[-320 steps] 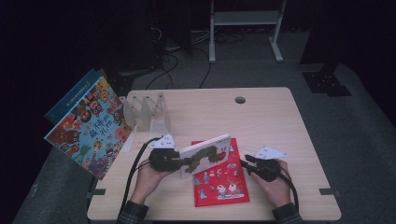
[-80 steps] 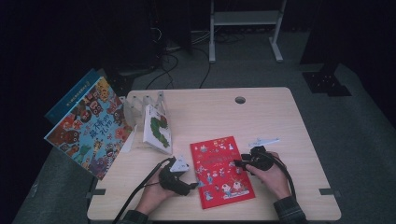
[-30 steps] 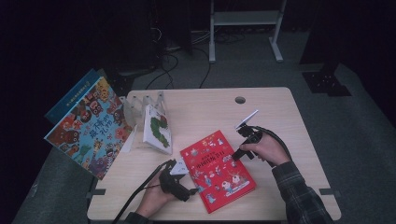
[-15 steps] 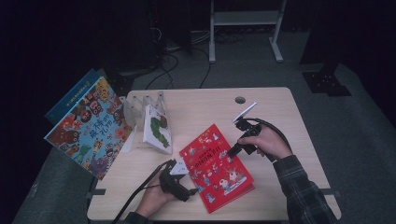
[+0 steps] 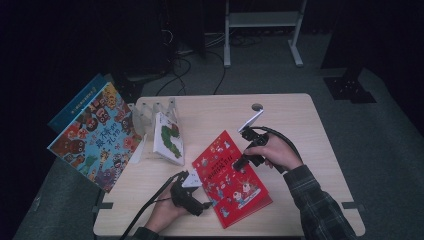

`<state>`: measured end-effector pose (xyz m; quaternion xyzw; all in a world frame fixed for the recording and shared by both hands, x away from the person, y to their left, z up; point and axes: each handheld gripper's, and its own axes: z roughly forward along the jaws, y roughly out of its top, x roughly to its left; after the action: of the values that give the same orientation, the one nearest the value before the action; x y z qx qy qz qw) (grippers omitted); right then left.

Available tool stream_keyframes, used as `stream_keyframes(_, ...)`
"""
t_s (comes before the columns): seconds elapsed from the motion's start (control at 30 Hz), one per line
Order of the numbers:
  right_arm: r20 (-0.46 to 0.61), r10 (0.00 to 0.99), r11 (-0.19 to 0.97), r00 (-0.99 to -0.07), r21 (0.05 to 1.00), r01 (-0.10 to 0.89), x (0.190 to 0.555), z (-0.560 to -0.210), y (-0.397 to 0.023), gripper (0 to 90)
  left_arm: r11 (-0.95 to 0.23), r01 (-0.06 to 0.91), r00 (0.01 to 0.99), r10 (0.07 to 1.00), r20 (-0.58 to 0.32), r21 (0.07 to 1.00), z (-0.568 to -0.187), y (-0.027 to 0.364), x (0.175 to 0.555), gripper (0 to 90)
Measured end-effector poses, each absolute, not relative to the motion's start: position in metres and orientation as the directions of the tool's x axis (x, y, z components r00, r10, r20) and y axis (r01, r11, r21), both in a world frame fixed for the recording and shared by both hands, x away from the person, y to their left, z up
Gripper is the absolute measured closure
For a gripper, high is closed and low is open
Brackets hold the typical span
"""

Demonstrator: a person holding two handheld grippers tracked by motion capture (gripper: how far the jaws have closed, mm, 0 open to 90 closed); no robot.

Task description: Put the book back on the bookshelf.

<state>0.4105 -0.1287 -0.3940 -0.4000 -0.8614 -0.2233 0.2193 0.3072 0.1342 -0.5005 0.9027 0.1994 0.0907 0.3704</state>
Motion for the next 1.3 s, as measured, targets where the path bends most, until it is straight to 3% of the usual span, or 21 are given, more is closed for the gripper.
stream_keyframes(0.13, 0.603, 0.561, 0.557, -0.567, 0.231, 0.798, 0.410, -0.386, -0.124, 81.6, -0.648, 0.292, 0.904, 0.427, 0.018, 0.703, -0.500, 0.134, 0.308, 0.0)
stream_keyframes(0.43, 0.562, 0.575, 0.564, -0.594, 0.254, 0.786, 0.405, -0.372, -0.115, 85.5, -0.638, 0.306, 0.894, 0.448, 0.018, 0.706, -0.500, 0.137, 0.308, 0.0)
stream_keyframes(0.9, 0.469, 0.549, 0.600, -0.692, 0.356, 0.717, 0.386, -0.327, -0.117, 87.5, -0.534, 0.408, 0.841, 0.535, -0.078, 0.741, -0.486, 0.166, 0.326, 0.0)
stream_keyframes(1.3, 0.451, 0.526, 0.615, -0.721, 0.383, 0.689, 0.378, -0.300, -0.121, 87.5, -0.430, 0.425, 0.857, 0.474, -0.202, 0.796, -0.475, 0.166, 0.344, 0.0)
